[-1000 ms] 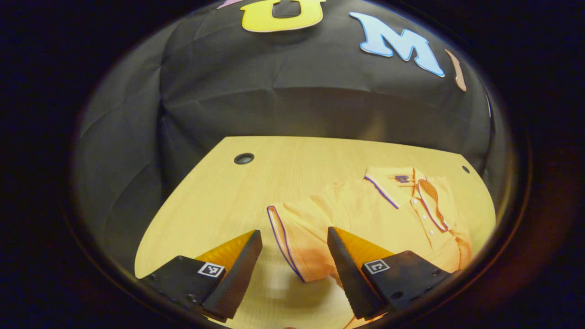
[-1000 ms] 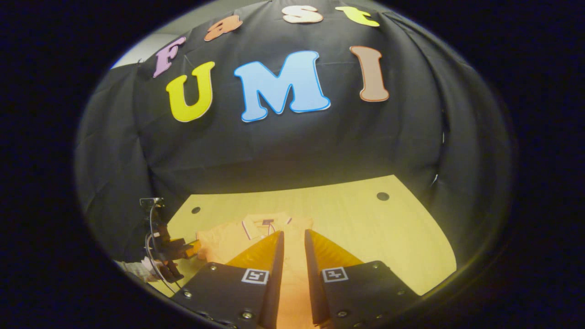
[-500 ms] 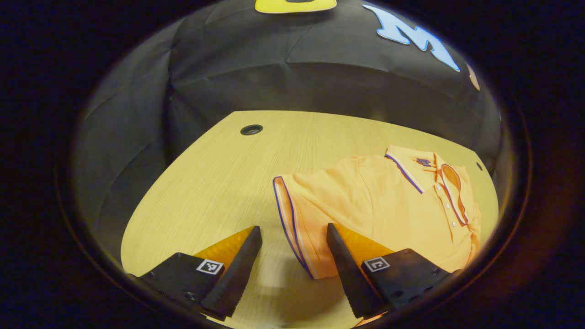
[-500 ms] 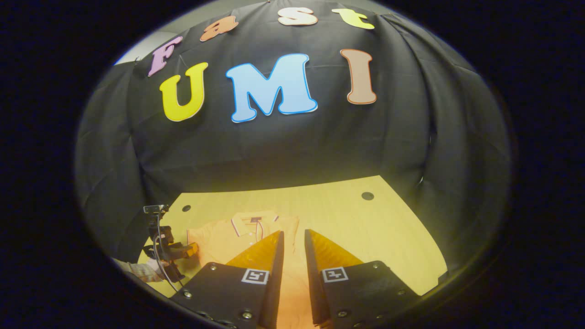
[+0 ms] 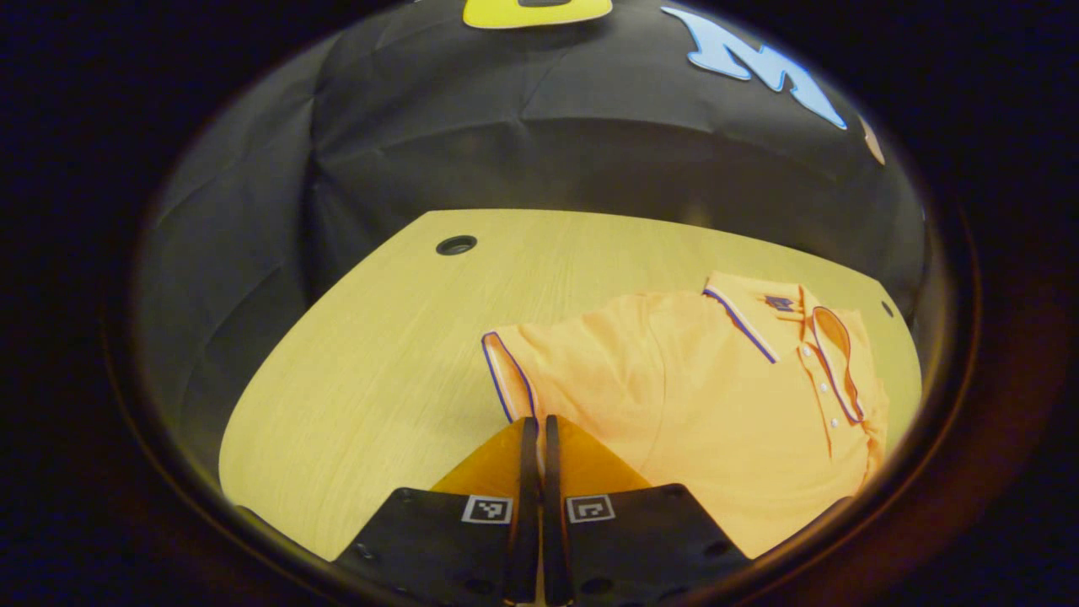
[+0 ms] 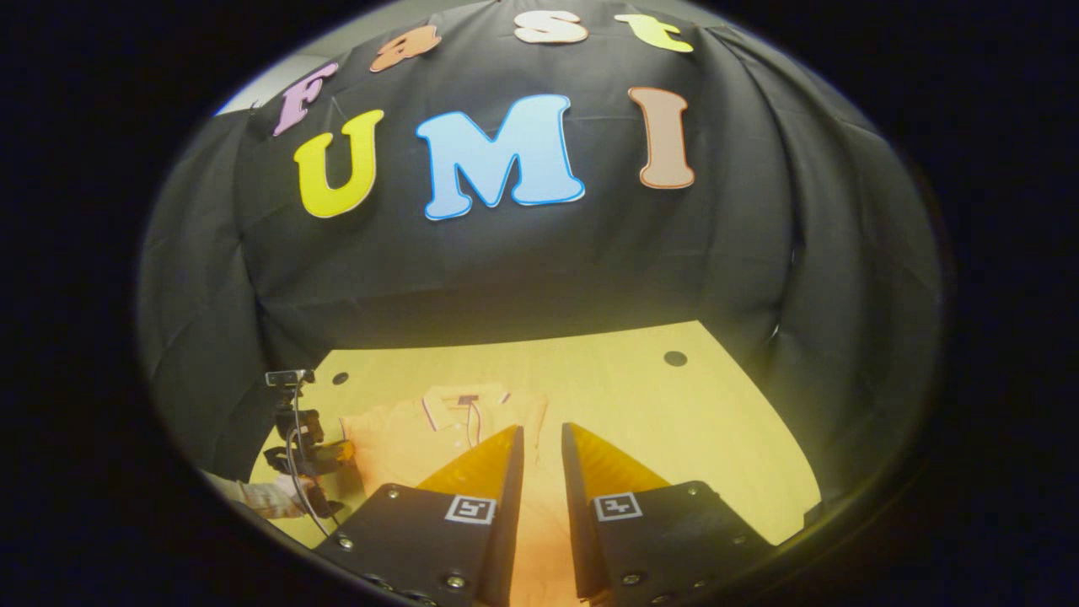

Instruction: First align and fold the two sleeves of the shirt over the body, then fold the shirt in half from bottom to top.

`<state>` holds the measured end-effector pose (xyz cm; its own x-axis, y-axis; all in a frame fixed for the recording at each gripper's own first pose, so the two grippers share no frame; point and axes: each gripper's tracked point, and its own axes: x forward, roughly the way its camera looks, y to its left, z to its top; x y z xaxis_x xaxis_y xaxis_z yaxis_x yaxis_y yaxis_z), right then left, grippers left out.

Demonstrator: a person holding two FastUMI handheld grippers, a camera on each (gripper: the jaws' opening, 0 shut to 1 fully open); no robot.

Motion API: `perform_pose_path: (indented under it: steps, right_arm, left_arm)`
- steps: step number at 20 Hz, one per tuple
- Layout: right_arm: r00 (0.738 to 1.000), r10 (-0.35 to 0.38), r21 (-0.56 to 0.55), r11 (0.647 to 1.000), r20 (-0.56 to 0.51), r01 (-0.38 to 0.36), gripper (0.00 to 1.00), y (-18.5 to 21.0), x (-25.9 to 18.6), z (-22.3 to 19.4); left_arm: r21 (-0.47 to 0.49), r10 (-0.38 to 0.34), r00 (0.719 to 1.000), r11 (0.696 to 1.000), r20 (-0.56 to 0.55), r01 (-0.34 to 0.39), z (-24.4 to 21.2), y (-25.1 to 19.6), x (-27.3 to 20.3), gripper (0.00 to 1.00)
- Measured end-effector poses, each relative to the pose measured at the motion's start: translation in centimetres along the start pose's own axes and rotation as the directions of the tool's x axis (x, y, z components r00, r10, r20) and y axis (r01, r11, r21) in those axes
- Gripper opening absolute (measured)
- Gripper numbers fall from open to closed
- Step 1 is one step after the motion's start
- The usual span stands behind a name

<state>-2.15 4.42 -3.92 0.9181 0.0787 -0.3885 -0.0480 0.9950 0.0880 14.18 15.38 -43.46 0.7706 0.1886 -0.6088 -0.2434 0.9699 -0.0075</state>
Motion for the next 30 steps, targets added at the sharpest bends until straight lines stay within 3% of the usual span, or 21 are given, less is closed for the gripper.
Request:
perform_pose_path:
  steps: [3, 6, 13, 18, 24, 26, 27, 30]
  right_arm:
    - [1.000, -0.001, 0.007, 1.000, 0.000, 0.001, 0.28, -0.3, -0.1, -0.3]
    - [1.000, -0.003, 0.017, 1.000, 0.001, 0.003, 0.28, -0.7, -0.2, -0.6]
    - [1.000, -0.021, 0.050, 0.999, 0.000, 0.021, 0.28, -2.0, -0.7, -1.6]
    - [0.999, -0.055, 0.077, 0.996, 0.002, 0.054, 0.28, -3.8, -1.7, -2.2]
    - [0.996, -0.090, 0.102, 0.991, -0.006, 0.090, 0.28, -6.1, -3.2, -3.2]
    - [0.996, -0.090, 0.105, 0.990, -0.014, 0.091, 0.28, -6.5, -3.2, -3.6]
    - [0.996, -0.087, 0.107, 0.990, -0.017, 0.088, 0.28, -6.6, -3.0, -3.7]
    - [0.997, -0.068, 0.105, 0.992, -0.026, 0.070, 0.28, -6.4, -2.6, -4.2]
  left_arm:
    - [0.023, 0.014, 1.000, 1.000, -0.003, -0.014, 0.3, -0.2, -0.3, 0.09]
    - [0.097, 0.012, 0.997, 0.995, 0.073, -0.019, 3.4, -1.2, -1.7, 0.09]
    - [0.316, -0.159, 0.965, 0.945, 0.210, 0.087, 9.8, -11.6, -5.2, 0.09]
    - [0.427, -0.279, 0.944, 0.886, 0.179, 0.181, 8.1, -19.2, -6.0, 0.10]
    - [0.472, -0.314, 0.946, 0.848, 0.083, 0.240, 4.3, -22.6, -4.9, 0.09]
    - [0.454, -0.343, 0.937, 0.846, 0.064, 0.279, 3.9, -23.3, -5.1, 0.16]
    - [0.448, -0.352, 0.934, 0.845, 0.057, 0.291, 3.7, -23.5, -5.3, 0.39]
    - [0.431, -0.362, 0.930, 0.850, 0.064, 0.301, 3.8, -23.3, -6.2, 0.79]
